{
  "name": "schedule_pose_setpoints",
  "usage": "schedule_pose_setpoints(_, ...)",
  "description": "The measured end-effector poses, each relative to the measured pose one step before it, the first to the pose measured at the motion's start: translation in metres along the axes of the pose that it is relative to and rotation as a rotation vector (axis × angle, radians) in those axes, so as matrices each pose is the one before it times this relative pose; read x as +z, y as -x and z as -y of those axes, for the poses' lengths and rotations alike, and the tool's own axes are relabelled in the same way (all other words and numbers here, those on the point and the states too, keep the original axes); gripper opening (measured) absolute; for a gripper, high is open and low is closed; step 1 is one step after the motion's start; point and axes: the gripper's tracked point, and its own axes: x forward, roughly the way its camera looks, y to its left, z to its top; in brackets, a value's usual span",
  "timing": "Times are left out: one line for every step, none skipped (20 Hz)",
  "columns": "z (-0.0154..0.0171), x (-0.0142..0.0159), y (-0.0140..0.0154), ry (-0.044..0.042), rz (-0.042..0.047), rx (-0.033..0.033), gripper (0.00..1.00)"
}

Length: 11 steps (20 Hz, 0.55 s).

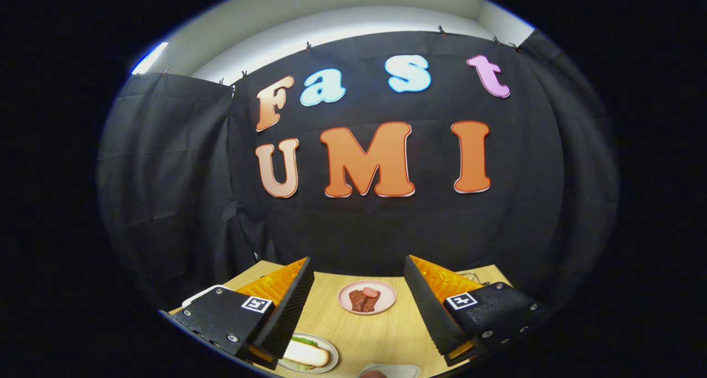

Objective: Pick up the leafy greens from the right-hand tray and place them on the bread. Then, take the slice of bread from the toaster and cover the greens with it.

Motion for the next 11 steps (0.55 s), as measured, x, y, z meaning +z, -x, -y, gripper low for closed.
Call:
schedule_pose_setpoints(0.00454, 0.0118, 0.00426, 0.01478, 0.02789, -0.01649, 0.99)
schedule_pose_setpoints(0.0044, 0.01157, 0.00344, 0.01549, 0.02923, -0.01808, 0.99)
schedule_pose_setpoints(0.00513, 0.00873, 0.0007, 0.02173, 0.02362, -0.02068, 0.99)
schedule_pose_setpoints(0.00749, 0.0059, 0.00005, 0.02155, 0.02119, -0.02806, 0.98)
schedule_pose_setpoints(0.00546, 0.00494, 0.0017, 0.01762, 0.01598, -0.02413, 0.98)
schedule_pose_setpoints(0.00501, 0.00609, 0.00186, 0.00617, 0.01337, -0.01971, 0.98)
schedule_pose_setpoints(0.00169, 0.00577, 0.00236, -0.0018, 0.01474, -0.00577, 0.98)
schedule_pose_setpoints(0.00239, 0.00472, 0.002, -0.00431, 0.01021, -0.00737, 0.99)
schedule_pose_setpoints(0.00083, 0.00181, 0.0002, -0.00187, 0.00519, 0.0005, 0.99)
schedule_pose_setpoints(0.00308, 0.00008, 0.00126, 0.00065, 0.00347, -0.0091, 0.98)
schedule_pose_setpoints(0.00152, 0.00029, -0.00102, 0.00208, 0.00404, -0.00516, 0.98)
